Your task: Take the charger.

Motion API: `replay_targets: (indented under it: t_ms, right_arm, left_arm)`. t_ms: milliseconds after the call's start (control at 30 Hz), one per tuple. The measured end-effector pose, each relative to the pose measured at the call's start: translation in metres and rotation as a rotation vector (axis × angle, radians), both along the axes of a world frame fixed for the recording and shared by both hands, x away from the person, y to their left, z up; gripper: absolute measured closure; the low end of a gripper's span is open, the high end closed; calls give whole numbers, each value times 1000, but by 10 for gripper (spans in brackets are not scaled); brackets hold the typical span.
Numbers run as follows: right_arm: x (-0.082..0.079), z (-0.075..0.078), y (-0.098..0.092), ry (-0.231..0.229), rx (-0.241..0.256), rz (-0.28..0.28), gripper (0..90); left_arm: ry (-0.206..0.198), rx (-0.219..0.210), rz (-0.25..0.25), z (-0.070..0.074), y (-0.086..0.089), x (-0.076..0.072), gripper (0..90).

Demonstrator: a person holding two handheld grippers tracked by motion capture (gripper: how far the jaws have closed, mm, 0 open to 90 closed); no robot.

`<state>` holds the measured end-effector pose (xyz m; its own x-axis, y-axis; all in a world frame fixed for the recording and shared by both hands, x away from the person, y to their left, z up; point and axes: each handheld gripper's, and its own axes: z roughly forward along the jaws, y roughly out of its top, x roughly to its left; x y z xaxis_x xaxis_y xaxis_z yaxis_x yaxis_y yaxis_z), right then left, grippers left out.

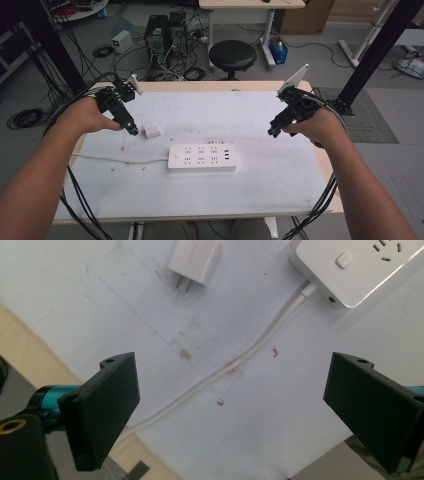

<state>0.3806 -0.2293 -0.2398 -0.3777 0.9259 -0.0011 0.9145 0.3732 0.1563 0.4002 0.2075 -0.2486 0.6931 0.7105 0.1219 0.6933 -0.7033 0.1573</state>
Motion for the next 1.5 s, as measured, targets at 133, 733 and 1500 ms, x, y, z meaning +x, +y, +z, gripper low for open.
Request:
replay_targets:
  t_ms: [133, 733, 1500]
  right_arm:
    - [-1, -1, 1, -4, 2, 16, 118]
    - [-5, -4, 2, -7, -1, 55, 118]
    - [-11, -9, 8, 1, -13, 104, 118]
  left_arm:
    - [4, -1, -24, -8, -1, 5, 77]
    - [25, 4, -85, -52, -2, 36, 77]
    - [22, -25, -111, -100, -11, 74, 82]
